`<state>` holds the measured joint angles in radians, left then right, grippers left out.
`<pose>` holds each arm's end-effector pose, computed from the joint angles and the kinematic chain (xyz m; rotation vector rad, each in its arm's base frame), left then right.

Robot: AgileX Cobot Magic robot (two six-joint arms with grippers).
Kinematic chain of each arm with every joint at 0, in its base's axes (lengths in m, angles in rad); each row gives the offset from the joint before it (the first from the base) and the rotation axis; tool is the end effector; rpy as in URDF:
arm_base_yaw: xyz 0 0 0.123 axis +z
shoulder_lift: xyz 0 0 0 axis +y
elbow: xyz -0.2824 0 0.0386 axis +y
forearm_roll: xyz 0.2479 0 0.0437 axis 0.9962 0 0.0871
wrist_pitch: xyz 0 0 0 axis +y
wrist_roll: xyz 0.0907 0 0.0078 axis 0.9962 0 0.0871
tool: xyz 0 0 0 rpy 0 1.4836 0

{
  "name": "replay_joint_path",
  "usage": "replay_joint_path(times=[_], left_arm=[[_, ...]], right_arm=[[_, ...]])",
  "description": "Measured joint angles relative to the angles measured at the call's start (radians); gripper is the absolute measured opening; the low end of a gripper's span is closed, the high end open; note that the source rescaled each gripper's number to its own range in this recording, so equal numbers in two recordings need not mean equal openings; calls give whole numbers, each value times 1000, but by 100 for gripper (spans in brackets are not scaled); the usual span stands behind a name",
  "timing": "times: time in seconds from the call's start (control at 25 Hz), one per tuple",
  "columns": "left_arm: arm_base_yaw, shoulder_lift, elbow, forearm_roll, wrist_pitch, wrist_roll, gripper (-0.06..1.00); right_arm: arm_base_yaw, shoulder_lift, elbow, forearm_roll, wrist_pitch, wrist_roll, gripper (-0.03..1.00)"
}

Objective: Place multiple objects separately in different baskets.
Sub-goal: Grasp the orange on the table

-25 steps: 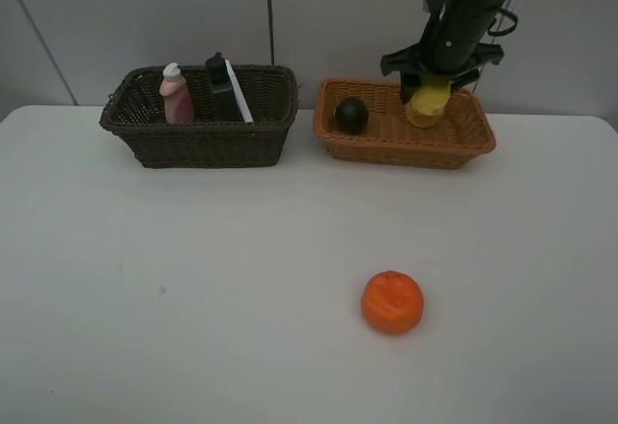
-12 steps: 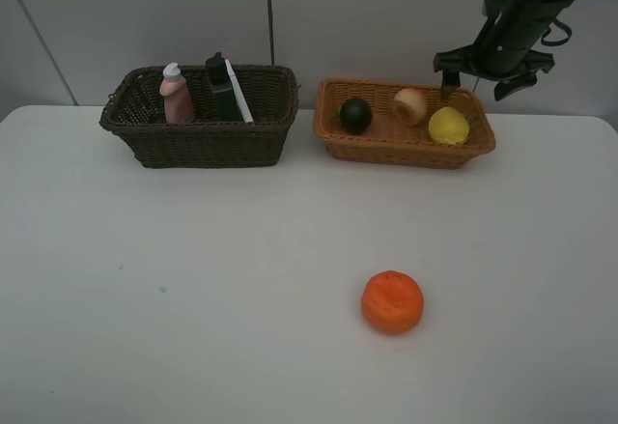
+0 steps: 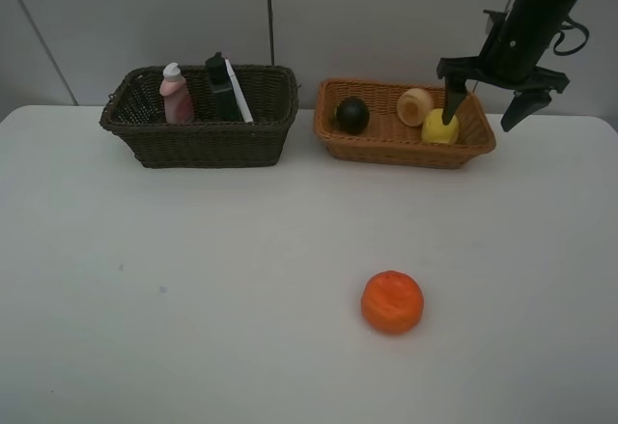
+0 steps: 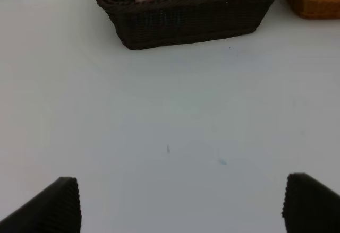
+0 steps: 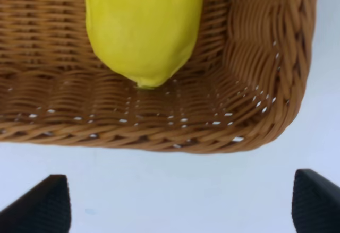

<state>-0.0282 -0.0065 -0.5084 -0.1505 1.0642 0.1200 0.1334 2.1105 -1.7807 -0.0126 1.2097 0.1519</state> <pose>-0.0078 -0.0117 0.2799 0.1585 2.0197 -0.1217 0.4338 0.0571 0.2161 0.0223 3.0225 0.0075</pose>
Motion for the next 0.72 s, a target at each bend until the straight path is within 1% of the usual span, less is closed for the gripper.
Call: replay_joint_path(times=[0.12,0.32,0.48,0.6,0.72], left_arm=[[0,0,0,0,0,0,100],[0,0,0,0,0,0,100],[0,0,0,0,0,0,100],[0,0,0,0,0,0,100],[0,0,0,0,0,0,100]], right_arm=[[30,-36,54,-5,0,0,96],[126,-168,249,-36,3,10,96],[240,-290,437,-50,6,53,96],[346,-365,557,-46,5,84,96],[468,-403,649,-34,-26,113,96]])
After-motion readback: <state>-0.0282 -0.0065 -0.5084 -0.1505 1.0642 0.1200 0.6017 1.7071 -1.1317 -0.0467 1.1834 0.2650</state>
